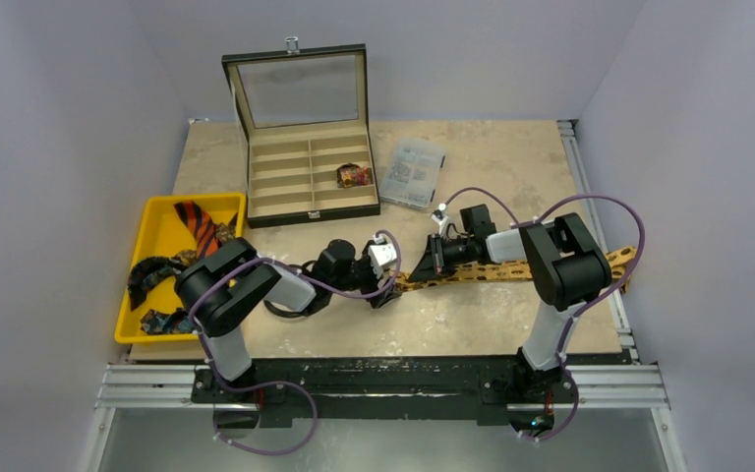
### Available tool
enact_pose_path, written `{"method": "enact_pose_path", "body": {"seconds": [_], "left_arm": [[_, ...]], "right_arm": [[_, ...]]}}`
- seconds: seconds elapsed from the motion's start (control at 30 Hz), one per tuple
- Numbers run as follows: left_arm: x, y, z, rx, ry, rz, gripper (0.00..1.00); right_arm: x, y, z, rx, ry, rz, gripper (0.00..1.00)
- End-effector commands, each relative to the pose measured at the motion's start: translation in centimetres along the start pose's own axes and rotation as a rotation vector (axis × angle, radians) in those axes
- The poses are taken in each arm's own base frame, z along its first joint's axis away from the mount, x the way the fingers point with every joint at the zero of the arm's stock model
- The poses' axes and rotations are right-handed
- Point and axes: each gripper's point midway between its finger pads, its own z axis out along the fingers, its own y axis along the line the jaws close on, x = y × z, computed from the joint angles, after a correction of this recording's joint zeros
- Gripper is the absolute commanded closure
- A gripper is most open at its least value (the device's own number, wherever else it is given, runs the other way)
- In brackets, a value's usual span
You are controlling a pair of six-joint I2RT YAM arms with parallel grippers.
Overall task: Roll the ties
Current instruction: Roll the tie at the center of the board.
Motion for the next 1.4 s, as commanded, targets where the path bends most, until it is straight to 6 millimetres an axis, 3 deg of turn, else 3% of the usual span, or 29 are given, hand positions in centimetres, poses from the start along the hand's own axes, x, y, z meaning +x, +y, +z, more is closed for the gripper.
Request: {"method": "enact_pose_path", "body": {"seconds": [0.0, 0.13, 0.3, 0.43, 0.6, 0.7, 0.9, 1.07, 1.17, 1.37], "left_arm": [[-1.8, -1.1, 1.3, 0.042, -0.104, 0.012, 0.34], [-1.3, -0.4, 1.7, 0.012, -0.099, 0.065, 0.53], [-2.5, 0.9, 1.2, -0.027, -0.107, 0.269, 0.61], [-2.4, 1.7, 1.1, -0.016, -0.029, 0.397, 0.66], [-2.5, 2.0, 1.4, 0.011, 0.092, 0.357, 0.65], [-3.6, 1.8, 1.6, 0.02, 0.125, 0.264, 0.61], [-4.2, -1.3, 1.7, 0.174, 0.033, 0.211, 0.54], [-4.2, 0.7, 0.1, 0.131, -0.045, 0.156, 0.52], [-4.0, 1.9, -1.5, 0.098, -0.068, 0.147, 0.45], [-3.2, 1.9, -2.1, 0.095, -0.072, 0.136, 0.4]], "right_arm": [[0.8, -1.5, 0.2, 0.055, -0.006, -0.001, 1.0], [0.7, -1.5, 0.3, 0.048, -0.002, -0.001, 1.0], [-0.2, -1.0, 0.9, 0.03, -0.011, -0.005, 1.0], [-0.7, -0.1, 1.7, 0.008, -0.003, -0.021, 1.0], [-0.8, 0.1, 1.9, 0.015, -0.003, -0.025, 1.0], [-0.8, 0.2, 2.1, 0.014, -0.003, -0.033, 1.0], [-0.5, -0.4, 2.4, 0.017, 0.013, -0.036, 1.0], [0.0, -0.8, 2.1, 0.03, 0.022, -0.041, 1.0], [0.3, -1.0, 2.0, 0.039, 0.023, -0.042, 1.0], [0.1, -1.2, 2.2, 0.039, 0.023, -0.034, 1.0]]}}
